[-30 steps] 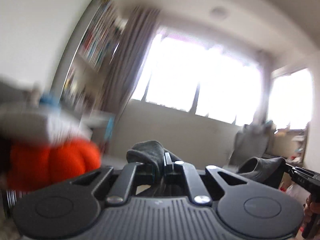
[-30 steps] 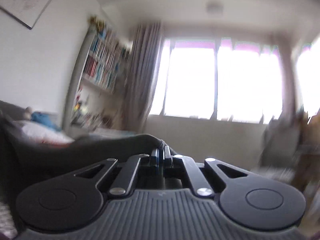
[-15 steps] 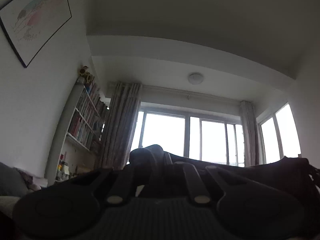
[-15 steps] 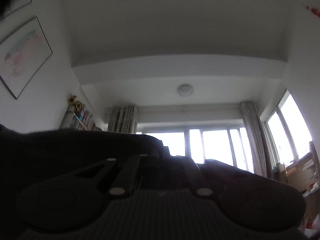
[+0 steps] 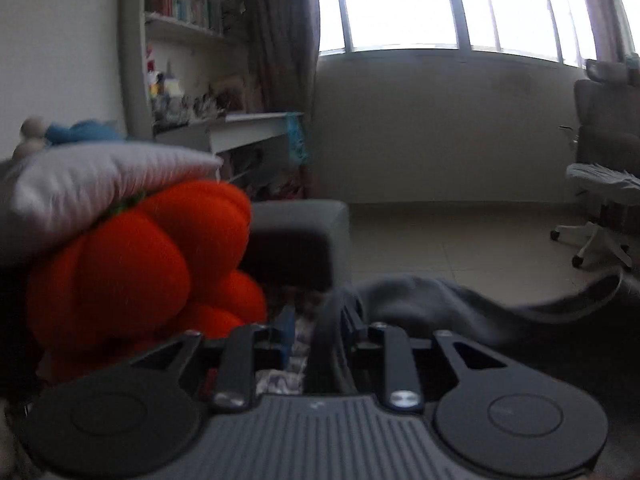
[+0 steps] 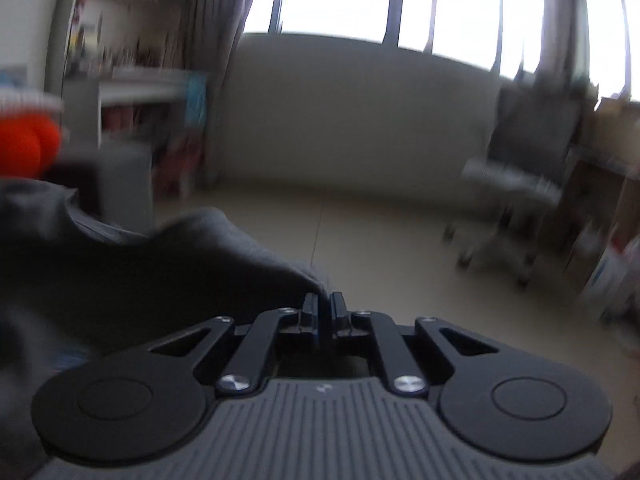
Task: Fold clothes
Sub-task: 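Raise the shirt high with both grippers and shake it out, then lower the shirt onto the quilt with both grippers, spreading it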
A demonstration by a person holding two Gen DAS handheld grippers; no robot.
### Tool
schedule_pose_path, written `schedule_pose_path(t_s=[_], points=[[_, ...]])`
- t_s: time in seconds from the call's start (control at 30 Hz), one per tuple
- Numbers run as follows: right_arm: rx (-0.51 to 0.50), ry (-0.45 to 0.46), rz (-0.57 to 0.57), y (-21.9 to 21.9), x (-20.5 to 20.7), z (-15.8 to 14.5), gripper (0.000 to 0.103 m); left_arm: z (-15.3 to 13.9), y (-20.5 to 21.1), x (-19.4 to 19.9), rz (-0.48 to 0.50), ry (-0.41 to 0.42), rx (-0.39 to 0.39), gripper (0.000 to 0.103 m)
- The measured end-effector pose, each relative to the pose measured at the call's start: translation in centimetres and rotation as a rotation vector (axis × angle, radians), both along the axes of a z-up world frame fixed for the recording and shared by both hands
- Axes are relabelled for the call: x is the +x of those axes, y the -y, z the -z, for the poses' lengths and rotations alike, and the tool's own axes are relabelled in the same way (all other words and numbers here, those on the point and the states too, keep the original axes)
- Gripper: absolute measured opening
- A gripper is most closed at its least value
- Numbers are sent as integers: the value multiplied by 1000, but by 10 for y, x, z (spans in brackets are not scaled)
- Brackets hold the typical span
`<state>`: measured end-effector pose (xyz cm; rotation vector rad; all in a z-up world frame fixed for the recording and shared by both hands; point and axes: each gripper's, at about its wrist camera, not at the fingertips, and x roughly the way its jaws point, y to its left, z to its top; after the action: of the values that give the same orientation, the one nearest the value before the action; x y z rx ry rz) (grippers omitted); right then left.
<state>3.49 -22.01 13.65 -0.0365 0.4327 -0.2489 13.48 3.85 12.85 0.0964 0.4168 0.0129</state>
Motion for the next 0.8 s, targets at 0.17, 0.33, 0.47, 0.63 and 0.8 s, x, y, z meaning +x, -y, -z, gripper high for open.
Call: schedule_pose_path(t_s=[0.17,0.33,0.47,0.63,0.8], points=[[101,-57,45,20,-4,3,21,25,-34,-25,-53,-105,-93,48],[202,-114,89,41,-8,6,52,32,-36,-38,-12,-166,-156,66],[263,-186,115,57,-8,27,52,52,-19,-29,13,-211,-208,80],[265,-305,62,54,-5,52,26,76,5,-29,-11,-258,-241,76],[133,-196,65,35,-9,30,0,85,-4,-17,-61,-309,-230,0]])
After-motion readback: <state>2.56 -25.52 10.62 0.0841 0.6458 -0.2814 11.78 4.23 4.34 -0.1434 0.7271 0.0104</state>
